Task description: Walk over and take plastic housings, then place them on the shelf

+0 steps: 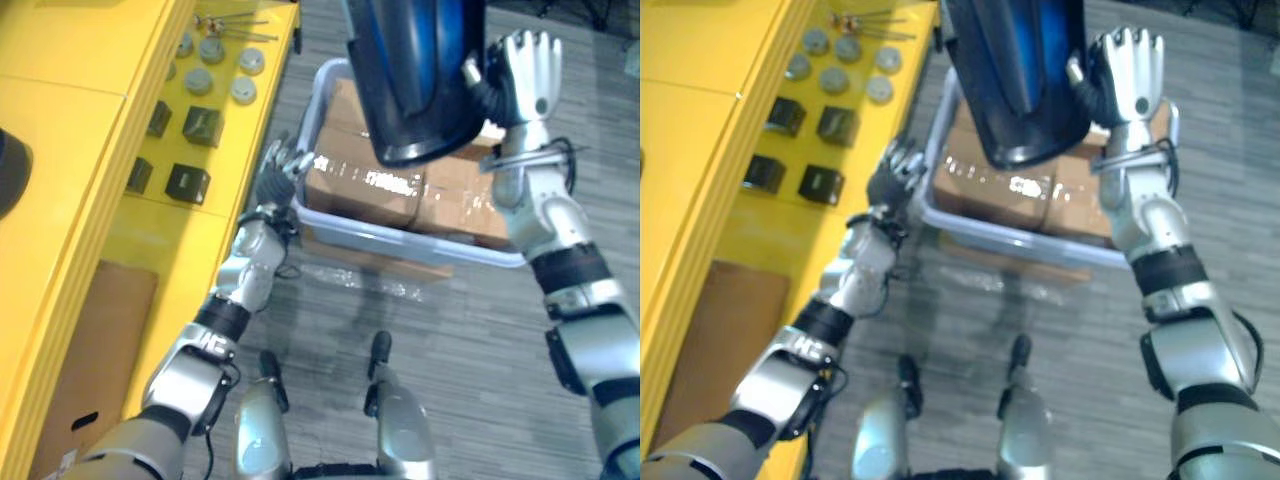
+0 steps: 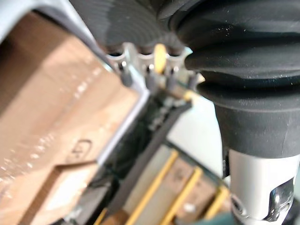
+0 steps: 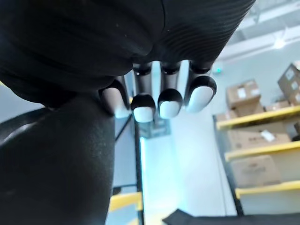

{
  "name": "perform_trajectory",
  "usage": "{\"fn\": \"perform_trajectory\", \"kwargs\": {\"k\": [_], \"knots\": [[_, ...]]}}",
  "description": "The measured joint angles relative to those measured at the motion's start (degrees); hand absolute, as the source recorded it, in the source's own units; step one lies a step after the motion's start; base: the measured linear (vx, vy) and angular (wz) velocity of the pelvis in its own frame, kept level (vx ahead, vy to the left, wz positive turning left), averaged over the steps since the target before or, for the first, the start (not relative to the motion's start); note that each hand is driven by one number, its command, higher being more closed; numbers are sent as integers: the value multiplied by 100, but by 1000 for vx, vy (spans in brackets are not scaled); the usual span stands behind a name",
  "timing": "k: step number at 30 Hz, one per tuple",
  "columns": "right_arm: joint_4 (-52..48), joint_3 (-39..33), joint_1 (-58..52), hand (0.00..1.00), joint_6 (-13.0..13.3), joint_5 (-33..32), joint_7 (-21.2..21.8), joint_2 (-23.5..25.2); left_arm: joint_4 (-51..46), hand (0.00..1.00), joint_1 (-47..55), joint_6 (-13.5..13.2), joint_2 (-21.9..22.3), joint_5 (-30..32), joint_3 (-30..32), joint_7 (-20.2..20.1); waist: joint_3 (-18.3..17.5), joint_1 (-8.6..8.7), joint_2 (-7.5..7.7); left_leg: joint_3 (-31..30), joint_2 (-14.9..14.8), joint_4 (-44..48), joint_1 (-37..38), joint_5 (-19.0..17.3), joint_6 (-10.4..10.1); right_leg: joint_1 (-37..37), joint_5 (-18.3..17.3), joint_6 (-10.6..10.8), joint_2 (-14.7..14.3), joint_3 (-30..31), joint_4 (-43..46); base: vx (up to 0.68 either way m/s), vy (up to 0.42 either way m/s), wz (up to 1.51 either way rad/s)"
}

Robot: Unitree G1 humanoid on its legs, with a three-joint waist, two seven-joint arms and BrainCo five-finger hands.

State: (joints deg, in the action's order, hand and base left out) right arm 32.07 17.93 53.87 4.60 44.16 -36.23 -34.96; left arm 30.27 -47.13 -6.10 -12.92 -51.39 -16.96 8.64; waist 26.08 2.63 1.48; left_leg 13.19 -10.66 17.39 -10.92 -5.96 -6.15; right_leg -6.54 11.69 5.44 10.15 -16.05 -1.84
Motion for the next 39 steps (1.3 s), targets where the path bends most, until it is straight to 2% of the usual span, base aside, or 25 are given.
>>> {"fn": "perform_trajectory", "kwargs": {"k": [5,9,14,18,27,35,38,39], "knots": [[-293,-45,-254,100,69,86,45,260,-6,0,8,139,45,18,-23,10,-118,-6,4,-19,18,-154,197,27,-33,216,7,9,-13,-82,-110,32,6,5],[-291,-34,-667,100,71,176,207,568,-7,0,93,191,145,104,-181,15,-500,-50,9,-21,46,-325,311,55,-52,308,11,15,-17,-114,-204,41,12,3],[-290,115,-935,100,69,187,248,721,-45,0,343,369,249,529,-249,109,-853,-49,25,-16,80,-504,527,82,-68,469,12,15,-13,-123,-267,19,6,0],[-289,163,-1049,100,25,218,315,820,-47,0,394,383,262,638,-418,116,-1061,-125,41,-24,103,-619,606,148,-75,505,11,15,-5,-127,-271,-32,5,1],[-209,391,-1175,100,-102,226,501,890,-119,0,616,518,208,454,-460,75,-1284,-200,195,-35,156,-1209,881,537,-133,535,-47,-25,-9,-228,-277,-46,-10,3],[-114,472,-1268,100,-107,215,481,907,-325,0,695,651,207,521,-468,168,-1328,-213,220,-47,167,-1446,977,663,-151,543,-43,-23,-27,-268,-276,-5,-3,2],[-111,527,-1409,100,-103,213,424,952,-325,0,859,773,210,721,-472,256,-1532,-210,222,-46,172,-1504,985,684,-154,530,-43,-22,-32,-279,-276,46,16,2],[-119,545,-1464,100,-93,213,355,977,-325,100,934,808,210,770,-472,280,-1608,-212,225,-47,173,-1512,989,684,-154,531,-42,-22,-32,-280,-276,48,17,2]]}}
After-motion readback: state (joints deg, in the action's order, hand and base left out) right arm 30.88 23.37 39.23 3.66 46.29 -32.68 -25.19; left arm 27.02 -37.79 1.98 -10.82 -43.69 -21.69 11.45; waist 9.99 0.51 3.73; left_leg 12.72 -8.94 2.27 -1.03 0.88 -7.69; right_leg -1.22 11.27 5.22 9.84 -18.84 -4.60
